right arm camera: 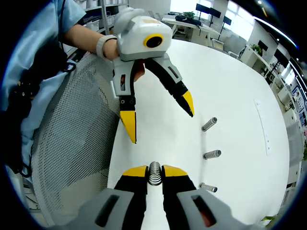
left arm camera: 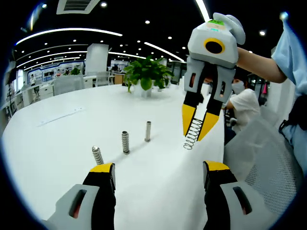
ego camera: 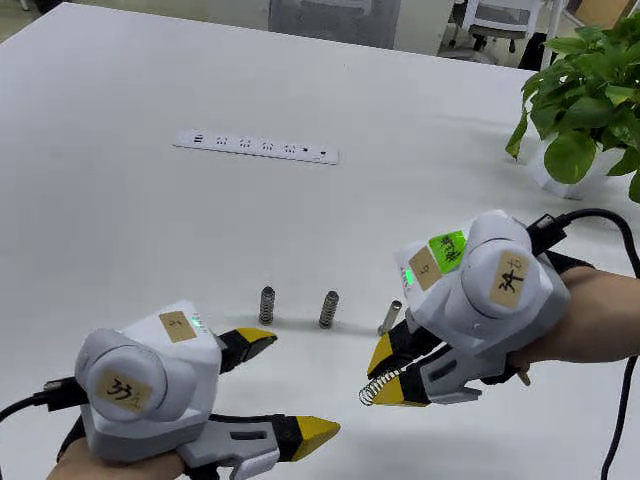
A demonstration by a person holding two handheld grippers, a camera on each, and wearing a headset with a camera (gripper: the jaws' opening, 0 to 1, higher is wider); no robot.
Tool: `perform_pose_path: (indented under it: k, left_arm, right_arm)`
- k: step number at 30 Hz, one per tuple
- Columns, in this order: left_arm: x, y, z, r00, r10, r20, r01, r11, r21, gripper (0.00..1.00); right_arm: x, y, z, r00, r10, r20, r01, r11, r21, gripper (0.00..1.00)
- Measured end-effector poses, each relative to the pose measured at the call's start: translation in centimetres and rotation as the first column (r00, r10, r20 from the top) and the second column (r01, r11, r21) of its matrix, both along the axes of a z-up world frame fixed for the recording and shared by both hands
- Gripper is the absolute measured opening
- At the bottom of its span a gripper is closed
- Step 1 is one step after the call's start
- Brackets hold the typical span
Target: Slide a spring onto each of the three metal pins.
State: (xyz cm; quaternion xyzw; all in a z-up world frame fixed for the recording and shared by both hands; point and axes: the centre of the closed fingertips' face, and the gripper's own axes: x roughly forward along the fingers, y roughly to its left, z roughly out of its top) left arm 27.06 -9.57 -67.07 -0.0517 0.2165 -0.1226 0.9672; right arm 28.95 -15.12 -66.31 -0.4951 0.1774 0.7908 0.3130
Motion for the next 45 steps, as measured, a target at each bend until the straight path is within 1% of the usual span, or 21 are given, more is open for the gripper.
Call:
perform_pose_path:
  k: [1,3,4,6,7,9,10,11,12,13,14,16,19,21,24,26,31,34,37,41,45]
  left_arm:
    - [-0.1,0.4,0.0,1.000,0.011,-0.001,-0.011,1.000,0.008,0.81]
    - [-0.2,1.0,-0.2,0.999,0.033,-0.008,-0.033,0.999,0.012,0.87]
    - [-0.4,1.2,-0.2,0.999,0.040,-0.009,-0.040,0.999,0.003,0.89]
    - [-0.6,1.5,-0.2,0.998,0.056,-0.009,-0.055,0.998,0.007,0.92]
    - [-0.6,1.7,-0.2,0.998,0.063,-0.010,-0.063,0.998,0.003,0.95]
    - [-0.8,2.0,-0.4,0.996,0.082,-0.025,-0.082,0.997,-0.010,0.97]
    - [-0.9,2.2,-0.5,0.996,0.087,-0.026,-0.087,0.996,0.001,0.98]
    - [-1.1,2.4,-0.8,0.996,0.084,-0.031,-0.083,0.996,0.028,0.98]
    - [-1.2,2.5,-1.0,0.995,0.088,-0.039,-0.087,0.996,0.037,0.98]
    - [-1.3,2.7,-1.2,0.995,0.092,-0.048,-0.090,0.995,0.043,0.98]
    - [-1.3,2.9,-1.4,0.994,0.095,-0.047,-0.093,0.995,0.042,0.99]
    - [-1.6,3.3,-1.9,0.992,0.109,-0.057,-0.107,0.993,0.039,0.99]
    - [-1.7,3.5,-2.1,0.992,0.112,-0.066,-0.108,0.993,0.054,0.99]
    - [-1.7,3.6,-2.2,0.991,0.116,-0.065,-0.113,0.993,0.044,0.99]
    - [-1.6,4.2,-2.2,0.990,0.132,-0.053,-0.130,0.991,0.037,0.99]
    - [-1.5,4.3,-2.1,0.989,0.137,-0.047,-0.136,0.990,0.040,0.98]
    - [-1.5,4.4,-2.2,0.989,0.143,-0.045,-0.141,0.989,0.039,0.98]
    - [-1.7,4.4,-2.3,0.989,0.141,-0.045,-0.139,0.989,0.048,0.98]
    - [-1.7,4.3,-2.3,0.990,0.137,-0.044,-0.135,0.990,0.044,0.97]
    - [-1.7,4.1,-2.1,0.989,0.138,-0.048,-0.136,0.989,0.051,0.97]
    - [-1.6,4.0,-1.8,0.989,0.143,-0.044,-0.140,0.989,0.054,0.97]
  right_arm:
    - [0.1,0.0,0.0,1.000,-0.001,0.002,0.001,1.000,0.000,0.12]
    - [0.3,0.0,0.0,1.000,-0.002,0.004,0.002,1.000,-0.001,0.12]
    - [0.4,0.0,-0.1,1.000,-0.002,0.005,0.002,1.000,-0.003,0.12]
    - [0.7,-0.1,-0.2,1.000,-0.001,0.008,0.001,1.000,-0.008,0.12]
    - [0.8,-0.1,-0.2,1.000,0.000,0.011,0.001,1.000,-0.009,0.12]
    - [1.3,-0.1,-0.4,1.000,-0.001,0.019,0.001,1.000,-0.014,0.12]
    - [1.6,-0.1,-0.4,1.000,-0.001,0.021,0.002,1.000,-0.015,0.12]
    - [1.9,0.0,-0.4,1.000,-0.005,0.027,0.006,1.000,-0.014,0.12]
    - [2.2,0.1,-0.4,0.999,-0.009,0.033,0.009,1.000,-0.009,0.12]
    - [2.6,0.2,-0.4,0.999,-0.010,0.041,0.010,1.000,-0.002,0.12]
    - [3.2,0.3,-0.4,0.998,-0.016,0.055,0.016,1.000,0.007,0.12]
    - [4.2,0.4,-0.6,0.997,-0.022,0.078,0.022,1.000,0.007,0.12]
    - [5.4,0.5,-0.6,0.995,-0.021,0.102,0.020,1.000,0.009,0.12]
    - [6.0,0.8,-0.5,0.994,-0.027,0.101,0.027,1.000,0.004,0.12]
    - [6.9,1.2,-0.4,0.993,-0.017,0.120,0.018,1.000,-0.002,0.12]
    - [7.5,1.5,-0.3,0.992,-0.014,0.126,0.015,1.000,-0.004,0.12]
    - [8.7,2.4,-0.2,0.990,-0.006,0.143,0.008,1.000,-0.014,0.12]
    - [9.5,2.8,-0.4,0.986,0.010,0.164,-0.006,1.000,-0.027,0.12]
    - [10.6,3.5,-0.3,0.981,0.019,0.193,-0.014,0.999,-0.029,0.12]
    - [11.3,4.2,0.1,0.979,0.026,0.205,-0.019,0.999,-0.034,0.12]
    - [11.4,4.4,0.2,0.977,0.038,0.209,-0.029,0.998,-0.048,0.12]
